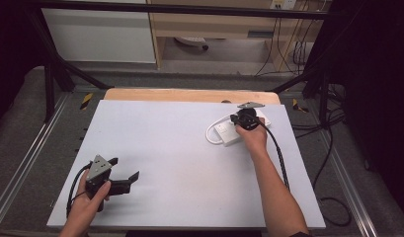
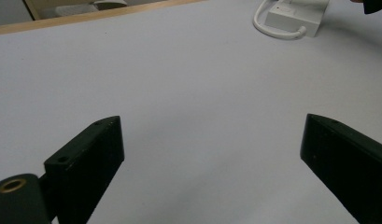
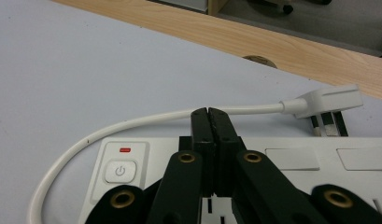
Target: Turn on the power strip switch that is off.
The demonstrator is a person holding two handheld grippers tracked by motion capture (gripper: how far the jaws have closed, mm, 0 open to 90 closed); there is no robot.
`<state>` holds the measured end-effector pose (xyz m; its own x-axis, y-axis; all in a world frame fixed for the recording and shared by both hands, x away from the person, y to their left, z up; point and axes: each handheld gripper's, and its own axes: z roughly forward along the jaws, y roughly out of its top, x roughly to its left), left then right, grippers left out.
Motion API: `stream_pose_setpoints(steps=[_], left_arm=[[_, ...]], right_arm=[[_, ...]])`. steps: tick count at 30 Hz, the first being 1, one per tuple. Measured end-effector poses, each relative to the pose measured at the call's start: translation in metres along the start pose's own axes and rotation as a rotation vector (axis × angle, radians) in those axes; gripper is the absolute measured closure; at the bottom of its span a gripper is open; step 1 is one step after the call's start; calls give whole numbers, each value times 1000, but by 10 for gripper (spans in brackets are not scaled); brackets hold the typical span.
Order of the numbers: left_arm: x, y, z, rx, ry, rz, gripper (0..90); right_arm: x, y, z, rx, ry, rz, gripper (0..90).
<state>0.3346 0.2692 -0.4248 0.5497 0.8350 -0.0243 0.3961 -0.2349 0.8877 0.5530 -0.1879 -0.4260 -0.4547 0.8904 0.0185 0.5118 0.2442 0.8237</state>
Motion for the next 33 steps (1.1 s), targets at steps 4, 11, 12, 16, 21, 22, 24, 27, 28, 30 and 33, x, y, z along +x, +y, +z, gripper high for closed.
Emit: stream_pose_setpoints(steps=[4, 11, 12, 16, 21, 22, 24, 27, 28, 30, 33], left_arm=[[0, 0, 0, -2, 1, -1, 63], [0, 0, 0, -1, 1, -1, 64], [0, 0, 0, -1, 1, -1, 64], [0, 0, 0, -2, 0, -3, 64], [0, 0, -1, -3, 1, -4, 64], [0, 0, -1, -3, 0, -4, 64], [0, 0, -1, -3, 0, -4, 63], [0, 0, 0, -6, 0, -6, 64], [0, 0, -1, -7, 0, -5, 64], [0, 0, -1, -3, -1, -3, 64], [0, 0, -1, -3, -1, -3, 64]], right_arm=[[0, -1, 1, 2, -2, 6, 900], [-1, -4, 2, 9, -2, 10, 900], [-1, -4, 2, 10, -3, 10, 900], [1, -5, 4, 11, 1, 14, 900], [2, -7, 6, 9, 2, 17, 900], [2, -7, 6, 8, 2, 18, 900], [2, -7, 7, 5, -3, 15, 900], [2, -8, 7, 6, -2, 17, 900], [2, -8, 7, 6, -1, 18, 900], [2, -8, 7, 5, 1, 21, 900], [3, -9, 8, 3, 3, 23, 900]])
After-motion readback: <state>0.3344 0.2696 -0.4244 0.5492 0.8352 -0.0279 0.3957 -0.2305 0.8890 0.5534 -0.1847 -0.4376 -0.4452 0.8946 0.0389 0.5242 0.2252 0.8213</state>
